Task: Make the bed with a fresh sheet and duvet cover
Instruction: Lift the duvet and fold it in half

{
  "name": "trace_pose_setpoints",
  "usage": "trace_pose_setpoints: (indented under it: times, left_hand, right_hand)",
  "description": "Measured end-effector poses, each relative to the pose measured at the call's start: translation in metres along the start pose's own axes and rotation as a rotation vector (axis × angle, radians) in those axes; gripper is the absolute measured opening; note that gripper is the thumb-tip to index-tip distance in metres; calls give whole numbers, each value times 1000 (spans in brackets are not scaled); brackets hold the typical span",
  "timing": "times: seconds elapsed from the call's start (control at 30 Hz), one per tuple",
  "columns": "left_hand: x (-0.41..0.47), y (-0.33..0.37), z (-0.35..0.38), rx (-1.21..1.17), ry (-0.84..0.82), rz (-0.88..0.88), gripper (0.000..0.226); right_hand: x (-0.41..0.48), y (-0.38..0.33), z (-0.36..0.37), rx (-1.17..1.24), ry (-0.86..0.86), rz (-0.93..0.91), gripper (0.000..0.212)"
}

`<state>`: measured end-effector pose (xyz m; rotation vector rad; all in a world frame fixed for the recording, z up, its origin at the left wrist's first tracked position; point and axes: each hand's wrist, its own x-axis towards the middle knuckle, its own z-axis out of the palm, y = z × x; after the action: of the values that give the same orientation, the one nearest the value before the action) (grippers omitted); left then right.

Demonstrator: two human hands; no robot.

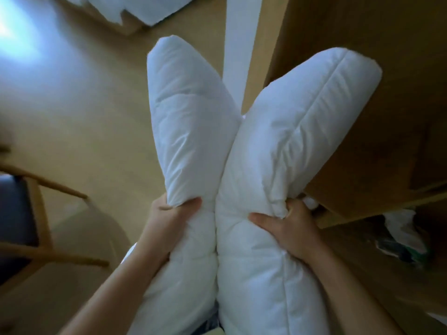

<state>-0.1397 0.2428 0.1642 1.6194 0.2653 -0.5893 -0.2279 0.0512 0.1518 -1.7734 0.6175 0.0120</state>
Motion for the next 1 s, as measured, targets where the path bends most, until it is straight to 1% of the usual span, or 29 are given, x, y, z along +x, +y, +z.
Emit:
trace_pose_setpoints:
  times: [0.13, 0.23, 0.3, 0.37, 0.4, 0.5, 0.57, 0.63, 0.7, 0.8, 0.83, 0.87, 0.93, 1.0]
  left_hand:
    - [19, 10, -56, -46, 152, 45, 19]
    - [54, 30, -95, -80, 204, 51, 16]
    - [83, 53, -119, -79, 199, 82, 24]
    - [112, 84, -144, -35, 188, 118, 32]
    - [126, 99, -156, 2, 175, 130, 32]
    - [170, 139, -194, 167, 118, 125, 13]
    - [201, 161, -219, 308, 60, 131, 20]
    - [235, 178, -240, 374, 50, 94, 30]
    - [274, 191, -258, 309, 116, 65, 28]
    - [333, 220, -275, 81, 285, 17, 25]
    - [351, 232, -281, 28, 349, 2, 20]
    - [368, 247, -288, -10, 408, -3, 16]
    - [401, 275, -308, -49, 517, 16, 19]
    - [431, 300, -332, -54, 588, 17, 16]
  right_hand:
    - [38, -43, 52, -60, -96, -98, 16]
    - [82, -79, 95, -43, -106, -100, 29]
    - [112, -102, 122, -12, -118, -98, 29]
    - [145, -134, 147, -3, -154, -99, 20]
    - [162, -150, 156, -5, -174, -105, 18]
    - [210, -192, 179, -13, -227, -114, 23]
    - [242, -210, 198, 12, -279, -129, 23]
    - [281, -223, 222, 25, -325, -136, 11]
    - [328, -242, 248, 4, -352, -156, 12]
    - [412, -285, 282, -68, -405, -197, 11]
    - [439, -303, 295, -81, -426, -204, 12]
    - [464, -321, 309, -97, -448, -215, 15]
    - [508, -356, 341, -148, -503, -245, 23]
    - [548, -391, 373, -200, -558, -274, 27]
